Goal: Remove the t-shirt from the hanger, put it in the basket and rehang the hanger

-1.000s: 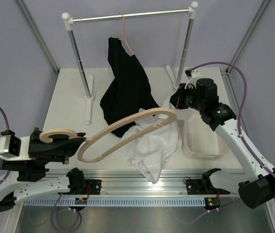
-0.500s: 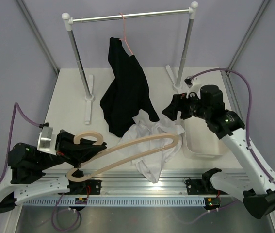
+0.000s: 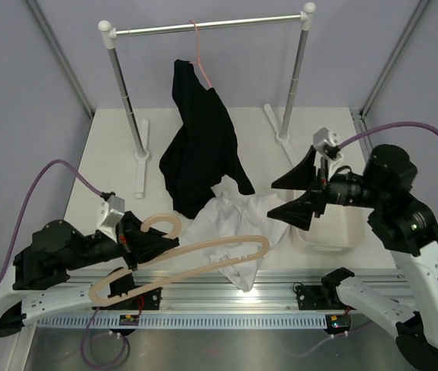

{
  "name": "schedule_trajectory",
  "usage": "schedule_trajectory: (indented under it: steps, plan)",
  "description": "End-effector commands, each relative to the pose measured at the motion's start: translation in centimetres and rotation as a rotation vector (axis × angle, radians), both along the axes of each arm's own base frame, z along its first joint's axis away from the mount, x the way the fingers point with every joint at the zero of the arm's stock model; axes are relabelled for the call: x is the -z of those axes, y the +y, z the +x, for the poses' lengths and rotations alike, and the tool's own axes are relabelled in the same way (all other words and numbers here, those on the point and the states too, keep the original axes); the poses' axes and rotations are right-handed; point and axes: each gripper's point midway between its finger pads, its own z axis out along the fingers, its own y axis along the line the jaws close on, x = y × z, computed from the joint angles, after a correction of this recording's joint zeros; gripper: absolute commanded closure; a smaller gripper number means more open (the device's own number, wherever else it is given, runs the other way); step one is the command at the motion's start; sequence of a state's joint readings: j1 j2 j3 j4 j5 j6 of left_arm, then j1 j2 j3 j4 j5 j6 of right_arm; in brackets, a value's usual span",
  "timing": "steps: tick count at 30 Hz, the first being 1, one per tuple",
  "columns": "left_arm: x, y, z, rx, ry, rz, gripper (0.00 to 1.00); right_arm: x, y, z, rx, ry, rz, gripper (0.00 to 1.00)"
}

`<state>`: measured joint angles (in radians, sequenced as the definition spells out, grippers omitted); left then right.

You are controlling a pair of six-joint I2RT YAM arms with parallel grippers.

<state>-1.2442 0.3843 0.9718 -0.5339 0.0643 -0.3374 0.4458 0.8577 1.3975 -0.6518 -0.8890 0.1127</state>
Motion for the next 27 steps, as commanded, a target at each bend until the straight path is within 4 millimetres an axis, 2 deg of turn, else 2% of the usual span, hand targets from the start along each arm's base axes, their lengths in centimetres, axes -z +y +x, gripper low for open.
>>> schedule_trajectory:
  steps: [1,4,5,6,8,9,12,16,19,23,24,27]
  plan:
    - [-0.1,-1.4,-0.1,0.032,0.009,0.035,1.00,2.7,2.4,-1.7,-0.247,0.089,-0.042,0.10]
    - [0.1,-2.6,0.1,0.044,0.002,0.075,1.00,4.1,3.8,-2.3,-0.301,0.074,-0.104,0.10]
    - [0.0,-2.8,0.1,0.049,-0.003,0.079,1.00,4.2,4.8,-4.3,-0.379,0.050,-0.125,0.10]
    - [-0.1,-3.0,0.2,0.053,-0.009,0.081,1.00,5.7,5.4,-3.9,-0.360,0.046,-0.186,0.10]
    - [0.0,-3.6,0.0,0.073,-0.015,0.088,1.00,6.8,6.3,-4.5,-0.367,0.045,-0.238,0.10]
    - [-0.2,-3.9,0.0,0.079,-0.019,0.078,1.00,7.8,6.8,-3.8,-0.354,0.063,-0.269,0.12]
    - [-0.2,-4.5,-0.2,0.102,-0.018,0.076,1.00,9.5,7.8,-4.1,-0.395,0.091,-0.296,0.16]
    - [0.2,-5.1,-0.5,0.128,-0.017,0.080,1.00,12.5,9.1,-5.0,-0.432,0.090,-0.339,0.16]
    - [-0.1,-5.4,-0.8,0.149,-0.022,0.056,1.00,14.2,9.9,-5.6,-0.466,0.093,-0.361,0.17]
    - [-0.6,-5.3,-0.8,0.149,-0.020,0.042,1.00,14.8,10.9,-6.1,-0.479,0.084,-0.341,0.22]
    - [-0.5,-5.4,-0.8,0.146,-0.018,0.043,1.00,14.9,11.0,-6.3,-0.483,0.085,-0.334,0.25]
    - [-0.4,-5.4,-0.8,0.148,-0.009,0.041,1.00,15.3,11.0,-6.2,-0.466,0.076,-0.301,0.51]
